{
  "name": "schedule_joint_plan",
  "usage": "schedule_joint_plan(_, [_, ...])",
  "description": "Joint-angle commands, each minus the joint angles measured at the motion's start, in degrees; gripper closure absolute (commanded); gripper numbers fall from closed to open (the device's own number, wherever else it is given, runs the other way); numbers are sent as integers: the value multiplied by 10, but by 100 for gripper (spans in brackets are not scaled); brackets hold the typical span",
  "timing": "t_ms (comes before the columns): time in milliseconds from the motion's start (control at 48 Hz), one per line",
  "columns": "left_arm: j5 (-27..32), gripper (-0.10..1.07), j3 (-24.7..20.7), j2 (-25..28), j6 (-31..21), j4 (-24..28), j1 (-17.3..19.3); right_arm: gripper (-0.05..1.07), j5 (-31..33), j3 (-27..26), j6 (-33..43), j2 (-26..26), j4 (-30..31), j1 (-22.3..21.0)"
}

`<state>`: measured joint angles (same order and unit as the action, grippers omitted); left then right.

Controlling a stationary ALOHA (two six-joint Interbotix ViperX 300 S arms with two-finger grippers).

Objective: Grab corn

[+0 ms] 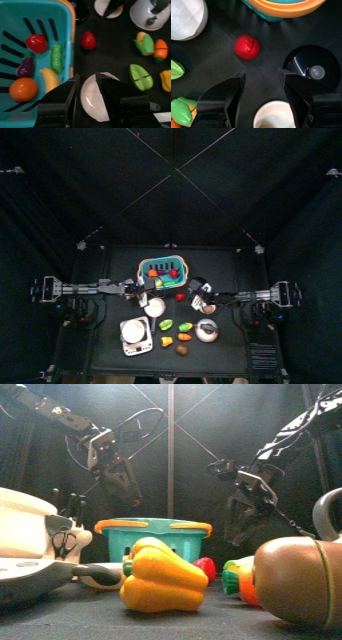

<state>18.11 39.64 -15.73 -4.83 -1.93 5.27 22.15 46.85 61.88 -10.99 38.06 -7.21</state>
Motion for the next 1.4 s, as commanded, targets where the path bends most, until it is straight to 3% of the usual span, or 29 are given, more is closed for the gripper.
schedule_joint_plan(0, [12,23,-21,-4,2,-47,-19,15,5,-7,1,-14,-1,-2])
schedule_joint_plan(354, [20,23,-39,33,4,-88,-91,15,24,-4,-1,-18,-1,4])
schedule_joint_plan(479, [24,23,-47,51,4,-99,-109,15,14,-7,-8,-25,4,35])
schedule_joint_plan(938, [-36,23,-36,61,4,-79,-106,15,-14,-6,-7,-57,36,207])
schedule_joint_plan(1104, [-71,23,-25,58,4,-78,-92,15,-23,-18,-6,-33,27,223])
schedule_joint_plan(1375, [-79,23,-17,54,4,-79,-82,15,-49,-45,-7,41,25,237])
